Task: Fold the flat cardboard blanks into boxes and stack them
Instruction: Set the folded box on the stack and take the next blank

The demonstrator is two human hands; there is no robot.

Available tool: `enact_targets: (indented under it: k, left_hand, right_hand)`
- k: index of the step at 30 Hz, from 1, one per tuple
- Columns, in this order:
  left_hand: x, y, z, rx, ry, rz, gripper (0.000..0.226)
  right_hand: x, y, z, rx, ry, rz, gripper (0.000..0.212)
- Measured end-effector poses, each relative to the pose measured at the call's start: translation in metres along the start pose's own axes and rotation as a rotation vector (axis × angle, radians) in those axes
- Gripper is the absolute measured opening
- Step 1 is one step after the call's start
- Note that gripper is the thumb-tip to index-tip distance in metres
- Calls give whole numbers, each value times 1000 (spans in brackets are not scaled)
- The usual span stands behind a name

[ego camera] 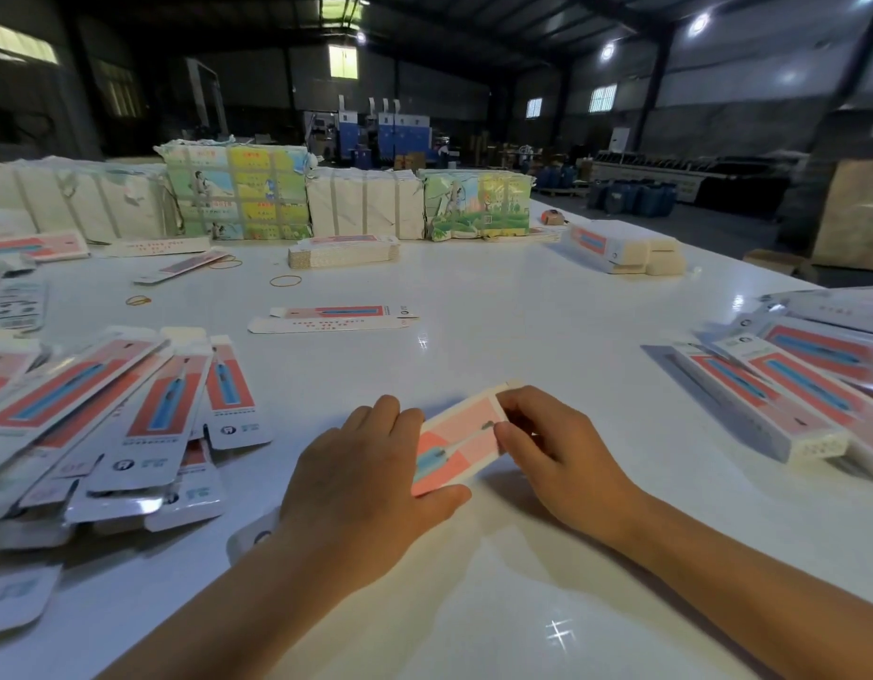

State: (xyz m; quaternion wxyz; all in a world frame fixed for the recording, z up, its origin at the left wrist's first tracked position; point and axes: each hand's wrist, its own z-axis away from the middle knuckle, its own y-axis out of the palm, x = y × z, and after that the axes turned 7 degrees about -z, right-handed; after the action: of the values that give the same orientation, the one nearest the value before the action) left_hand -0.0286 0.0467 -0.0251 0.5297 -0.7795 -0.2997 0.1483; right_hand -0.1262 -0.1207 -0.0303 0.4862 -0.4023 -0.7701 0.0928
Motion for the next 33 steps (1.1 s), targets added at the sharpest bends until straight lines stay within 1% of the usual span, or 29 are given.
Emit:
enact_targets:
  k: [2,3,4,5,6,7,8,9,10,11,12,14,15,16,17,18,19,20,21,22,24,28,31,33]
  left_hand:
    - [1,-1,-1,-21,-6,9,71]
    - [2,-2,-1,-32,-10,18,70]
    - [3,-3,-1,-40,-16,24,70]
    - [4,-4,0,-43,-21,27,69]
    - [4,-5,0,-45,-21,34,69]
    - [3,-6,0,-43,-16,42,70]
    - [0,-8,1,-42,-7,51,70]
    - [-3,-8,2,-40,2,64,70]
    - [-6,-8,2,-46,16,86,71]
    - [-8,-8,3,-52,26,100,71]
    - [-9,-8,2,-61,24,104,70]
    - [-11,-13,3,-97,26,93,69]
    - [-12,-12,3,-149,40,87,67]
    - [-12,-10,3,-193,64,63,64]
    - [-12,-9,3,-231,70,38,62]
    - [-12,-8,3,-242,69,18,61]
    - [-12,-7,2,-253,66,6,60]
    - [-12,-8,2,-258,64,6,61]
    - [-11,-7,1,-264,61,6,62]
    - [-11,-7,1,-262,55,2,63]
    - [-12,-9,1,-265,47,-1,63]
    - [-14,-10,3,-282,49,31,64]
    - [-14,-11,3,-263,40,52,64]
    - [-13,-11,3,-256,43,52,65]
  right_hand:
    - [-3,-4,-2,-90,-83,158,20]
    - [-5,-7,-4,-159,-109,258,28]
    - [-7,-9,-5,-218,-98,314,42]
    - [-7,-10,-7,-246,-42,274,57]
    - [-7,-12,-10,-237,74,125,73]
    - [-5,-13,-12,-191,231,-119,84]
    - [-3,-15,-13,-109,389,-469,85]
    - [-2,-18,-15,-19,542,-843,73]
    - [0,-18,-15,37,616,-1033,52]
    - [-3,-15,-13,67,591,-991,27]
    - [-1,-10,-8,55,479,-812,12]
    - [0,2,1,-36,157,-153,22]
    - [-2,6,3,-57,48,39,20]
    - [-5,10,5,-51,-7,96,19]
    - [-5,12,4,-36,20,14,22]
    - [-2,11,1,-24,113,-180,23]
    - [0,8,-3,11,215,-424,26]
    - [0,5,-6,49,280,-631,31]
    - [0,2,-9,71,300,-781,33]
    - [1,0,-10,63,295,-844,30]
    - [-1,0,-10,2,267,-851,25]
    - [-3,-2,-8,-127,229,-800,39]
    - [2,-3,-7,-135,162,-699,50]
    - [4,-3,-5,-117,119,-609,54]
